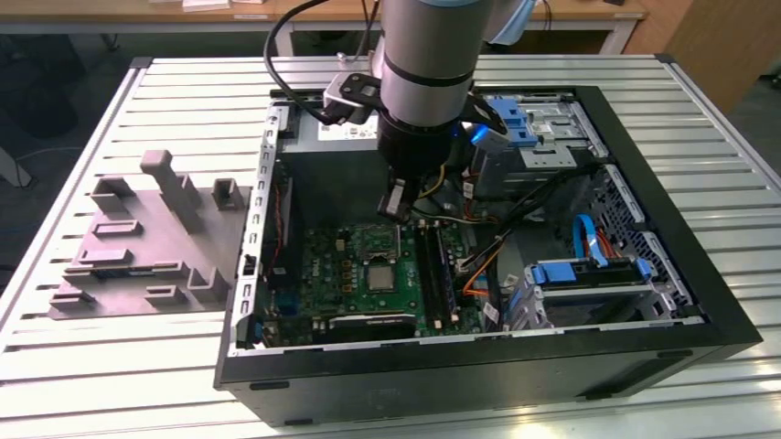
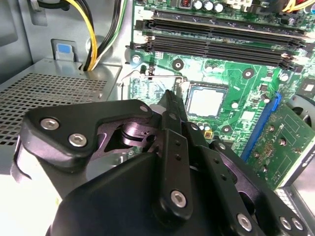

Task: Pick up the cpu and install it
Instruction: 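Close the cpu cover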

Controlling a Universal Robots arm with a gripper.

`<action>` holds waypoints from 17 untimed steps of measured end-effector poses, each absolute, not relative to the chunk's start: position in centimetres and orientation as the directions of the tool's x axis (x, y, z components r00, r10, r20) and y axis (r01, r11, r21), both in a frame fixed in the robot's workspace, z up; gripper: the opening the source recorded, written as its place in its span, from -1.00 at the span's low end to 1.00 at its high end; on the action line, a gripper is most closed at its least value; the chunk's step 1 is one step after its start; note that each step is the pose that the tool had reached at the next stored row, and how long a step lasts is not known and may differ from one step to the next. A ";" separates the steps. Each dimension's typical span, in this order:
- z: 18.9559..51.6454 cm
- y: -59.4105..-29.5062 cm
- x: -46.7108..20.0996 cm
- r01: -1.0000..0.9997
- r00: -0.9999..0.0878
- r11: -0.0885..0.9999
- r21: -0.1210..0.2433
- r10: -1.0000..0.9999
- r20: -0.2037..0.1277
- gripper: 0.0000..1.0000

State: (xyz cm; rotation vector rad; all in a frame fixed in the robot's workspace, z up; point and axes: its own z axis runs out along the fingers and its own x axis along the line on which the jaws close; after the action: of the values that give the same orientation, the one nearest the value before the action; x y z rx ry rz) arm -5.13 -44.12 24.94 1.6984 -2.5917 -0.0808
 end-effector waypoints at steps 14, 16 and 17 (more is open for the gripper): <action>24.9 -44.2 -5.1 -0.916 -0.396 0.397 0.055 -0.918 0.033 -0.79; 24.9 -44.2 -5.1 -0.916 -0.396 0.397 0.053 -0.918 0.039 -0.79; 24.9 -44.2 -5.1 -0.916 -0.396 0.398 0.051 -0.917 0.041 -0.79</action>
State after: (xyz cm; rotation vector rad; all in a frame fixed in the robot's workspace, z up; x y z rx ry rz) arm -5.13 -44.23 24.91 1.6903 -2.5731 -0.0311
